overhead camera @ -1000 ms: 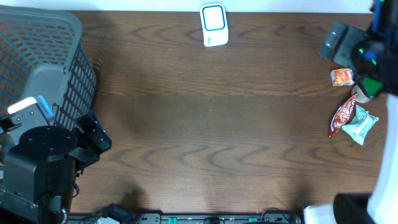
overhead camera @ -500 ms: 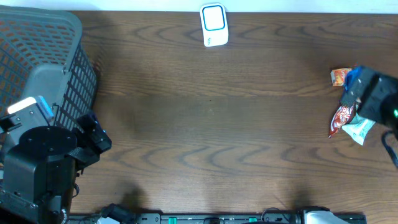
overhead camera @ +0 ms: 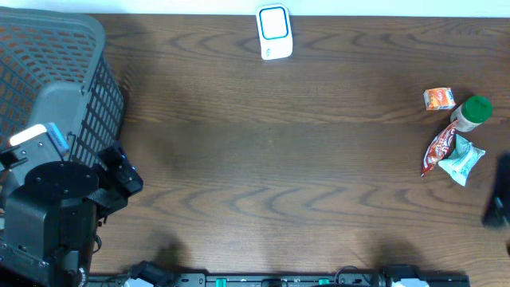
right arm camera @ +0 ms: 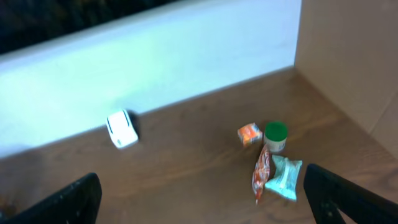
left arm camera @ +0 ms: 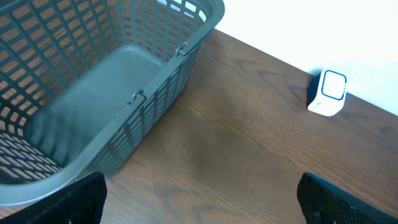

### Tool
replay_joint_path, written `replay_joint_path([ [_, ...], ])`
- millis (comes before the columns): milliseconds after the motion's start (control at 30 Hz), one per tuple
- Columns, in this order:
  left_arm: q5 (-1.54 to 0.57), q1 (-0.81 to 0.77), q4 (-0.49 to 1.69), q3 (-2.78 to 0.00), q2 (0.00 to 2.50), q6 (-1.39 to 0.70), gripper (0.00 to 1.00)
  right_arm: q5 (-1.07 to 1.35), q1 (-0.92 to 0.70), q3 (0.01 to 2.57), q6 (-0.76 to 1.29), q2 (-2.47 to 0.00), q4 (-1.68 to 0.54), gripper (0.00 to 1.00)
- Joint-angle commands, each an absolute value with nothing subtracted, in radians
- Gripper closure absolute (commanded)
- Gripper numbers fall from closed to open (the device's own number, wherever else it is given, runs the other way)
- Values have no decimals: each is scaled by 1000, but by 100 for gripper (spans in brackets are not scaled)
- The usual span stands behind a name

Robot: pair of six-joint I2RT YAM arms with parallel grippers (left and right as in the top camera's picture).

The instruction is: Scan the item barcode

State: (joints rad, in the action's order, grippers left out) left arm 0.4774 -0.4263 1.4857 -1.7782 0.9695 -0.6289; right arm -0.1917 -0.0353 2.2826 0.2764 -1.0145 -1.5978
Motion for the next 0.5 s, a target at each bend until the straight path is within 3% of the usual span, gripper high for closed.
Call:
replay_joint_path([
  [0, 487, -422, 1488, -1784, 973, -633, 2, -220, -39, 2239, 260, -940, -1567, 1],
  [467, 487, -422, 1488, -1784, 973, -633, 2, -219, -39, 1682, 245, -485, -1249, 1],
])
